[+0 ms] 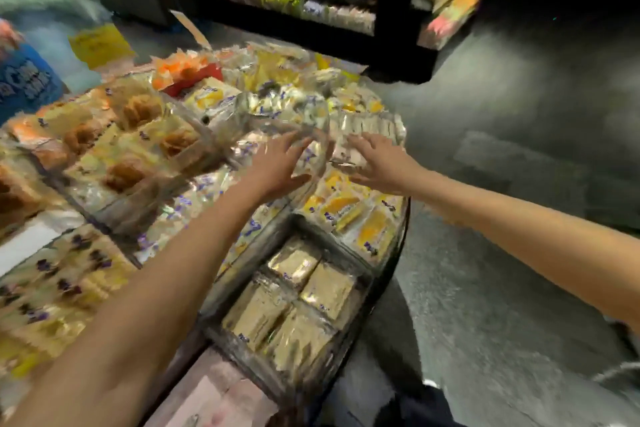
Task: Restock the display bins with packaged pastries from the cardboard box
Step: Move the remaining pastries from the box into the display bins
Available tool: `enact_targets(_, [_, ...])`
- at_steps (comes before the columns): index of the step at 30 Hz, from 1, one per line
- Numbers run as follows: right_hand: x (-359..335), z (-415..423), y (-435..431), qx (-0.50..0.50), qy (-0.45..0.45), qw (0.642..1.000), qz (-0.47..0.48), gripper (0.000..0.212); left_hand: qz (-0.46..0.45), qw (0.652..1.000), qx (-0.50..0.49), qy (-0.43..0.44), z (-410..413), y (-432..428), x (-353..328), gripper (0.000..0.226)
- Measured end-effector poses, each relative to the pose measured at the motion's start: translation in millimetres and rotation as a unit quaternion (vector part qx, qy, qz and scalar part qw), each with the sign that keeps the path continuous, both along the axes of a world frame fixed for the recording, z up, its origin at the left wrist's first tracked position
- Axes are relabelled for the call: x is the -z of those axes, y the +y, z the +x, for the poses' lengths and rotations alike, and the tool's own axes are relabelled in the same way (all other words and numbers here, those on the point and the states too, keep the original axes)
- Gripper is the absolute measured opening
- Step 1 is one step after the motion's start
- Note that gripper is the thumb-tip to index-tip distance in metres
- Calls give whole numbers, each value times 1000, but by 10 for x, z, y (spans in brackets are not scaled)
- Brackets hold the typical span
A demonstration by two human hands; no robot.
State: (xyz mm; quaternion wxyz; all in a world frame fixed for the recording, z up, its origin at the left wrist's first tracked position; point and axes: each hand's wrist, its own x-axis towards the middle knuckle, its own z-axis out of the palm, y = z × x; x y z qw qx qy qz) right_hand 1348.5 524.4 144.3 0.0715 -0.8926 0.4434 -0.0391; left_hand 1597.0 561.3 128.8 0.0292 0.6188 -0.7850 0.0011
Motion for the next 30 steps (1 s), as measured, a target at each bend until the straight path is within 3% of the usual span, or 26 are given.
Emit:
enact_targets(8, [-33,-2447,46,201,2,979,18,81,12,976,216,26,-2580,-948,-21,81])
enact_targets(19, [-39,-6099,291,412,2,910,45,81,62,912,396,87,-6518,-1486,7,77])
enact_targets(30, [271,-8313,499,560,-12,824,84,78,97,842,527,67,-9174,-1966,279,76])
